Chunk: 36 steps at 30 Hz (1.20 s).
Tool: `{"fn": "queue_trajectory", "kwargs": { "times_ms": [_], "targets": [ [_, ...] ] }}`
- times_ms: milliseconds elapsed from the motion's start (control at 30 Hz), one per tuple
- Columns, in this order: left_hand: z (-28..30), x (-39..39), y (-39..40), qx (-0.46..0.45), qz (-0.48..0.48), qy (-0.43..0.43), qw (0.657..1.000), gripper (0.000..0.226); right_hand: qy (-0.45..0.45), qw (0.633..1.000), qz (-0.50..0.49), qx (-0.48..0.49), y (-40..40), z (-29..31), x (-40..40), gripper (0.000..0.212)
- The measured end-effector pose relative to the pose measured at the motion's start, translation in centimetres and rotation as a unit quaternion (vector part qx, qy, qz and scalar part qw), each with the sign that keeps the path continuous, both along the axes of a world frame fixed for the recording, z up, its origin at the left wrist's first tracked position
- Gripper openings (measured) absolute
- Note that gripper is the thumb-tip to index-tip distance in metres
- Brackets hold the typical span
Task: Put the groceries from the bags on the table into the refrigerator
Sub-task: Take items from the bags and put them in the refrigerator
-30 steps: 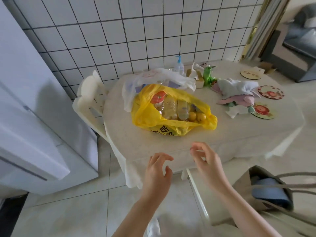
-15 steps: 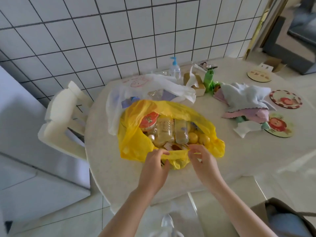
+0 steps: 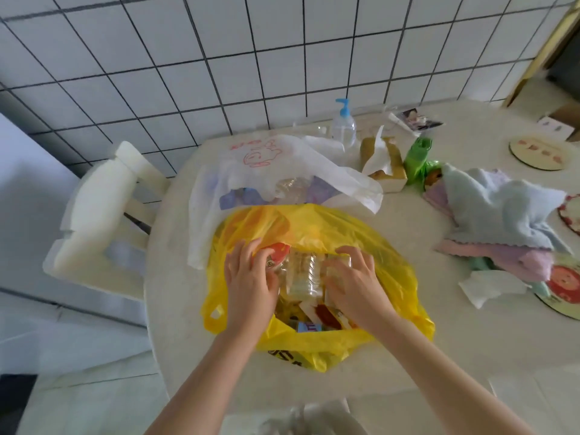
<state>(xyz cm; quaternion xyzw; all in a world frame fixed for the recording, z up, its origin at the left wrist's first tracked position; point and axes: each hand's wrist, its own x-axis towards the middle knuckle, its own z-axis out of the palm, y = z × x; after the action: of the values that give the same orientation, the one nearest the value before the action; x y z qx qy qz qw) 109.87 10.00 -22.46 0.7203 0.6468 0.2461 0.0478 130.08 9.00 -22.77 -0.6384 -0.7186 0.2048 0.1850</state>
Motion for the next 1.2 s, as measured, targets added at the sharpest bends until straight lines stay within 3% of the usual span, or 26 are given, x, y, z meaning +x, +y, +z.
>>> {"fn": "queue_trajectory", "kwargs": {
  "times_ms": [167, 267, 333, 467, 633, 733, 933, 1000, 1100, 1200],
  "targets": [
    [-0.4, -1.2, 1.3, -0.033, 0.02, 0.03, 0.999, 0.064, -0.065, 0.991, 0.113, 0.006, 3.3, -1.2, 0.6, 0.032],
    [-0.6, -2.1, 1.1, -0.097, 0.039, 0.034, 0.994, 0.091, -0.073, 0.987, 0.145, -0.007, 4.9, -1.8, 0.3, 0.029],
    [-0.9, -3.1, 0.9, -0.094, 0.05, 0.014, 0.994, 0.095, -0.088, 0.984, 0.158, 0.002, 6.2, -2.2, 0.2, 0.03],
    [-0.6, -5.2, 1.0, -0.018, 0.038, -0.078, 0.996, 0.071, -0.067, 0.988, 0.142, 0.008, 8.8, -2.3, 0.3, 0.05],
    [-0.3, -6.8, 3.3, 0.055, 0.06, -0.121, 0.989, 0.026, 0.001, 0.995, 0.093, 0.017, 12.1, -1.1, 0.0, 0.048],
    [-0.2, -7.4, 5.1, 0.04, 0.067, -0.085, 0.993, 0.024, -0.008, 0.993, 0.113, 0.02, 13.6, -1.0, 0.0, 0.047],
    [0.7, -7.9, 8.4, -0.138, 0.044, -0.071, 0.987, 0.07, -0.001, 0.985, 0.17, 0.021, 15.9, -0.9, -0.4, 0.043],
    [0.2, -8.3, 9.3, -0.134, 0.018, -0.086, 0.987, 0.059, 0.013, 0.984, 0.177, 0.016, 16.8, -0.9, -0.8, 0.039],
    [-0.3, -9.1, 10.2, -0.057, 0.04, -0.131, 0.989, 0.02, 0.018, 0.982, 0.187, -0.011, 17.9, -1.1, -1.5, 0.032],
    [-1.1, -9.7, 11.1, -0.034, 0.091, -0.137, 0.986, 0.007, 0.009, 0.978, 0.207, -0.033, 18.8, -1.5, -2.6, 0.028]
  ]
}}
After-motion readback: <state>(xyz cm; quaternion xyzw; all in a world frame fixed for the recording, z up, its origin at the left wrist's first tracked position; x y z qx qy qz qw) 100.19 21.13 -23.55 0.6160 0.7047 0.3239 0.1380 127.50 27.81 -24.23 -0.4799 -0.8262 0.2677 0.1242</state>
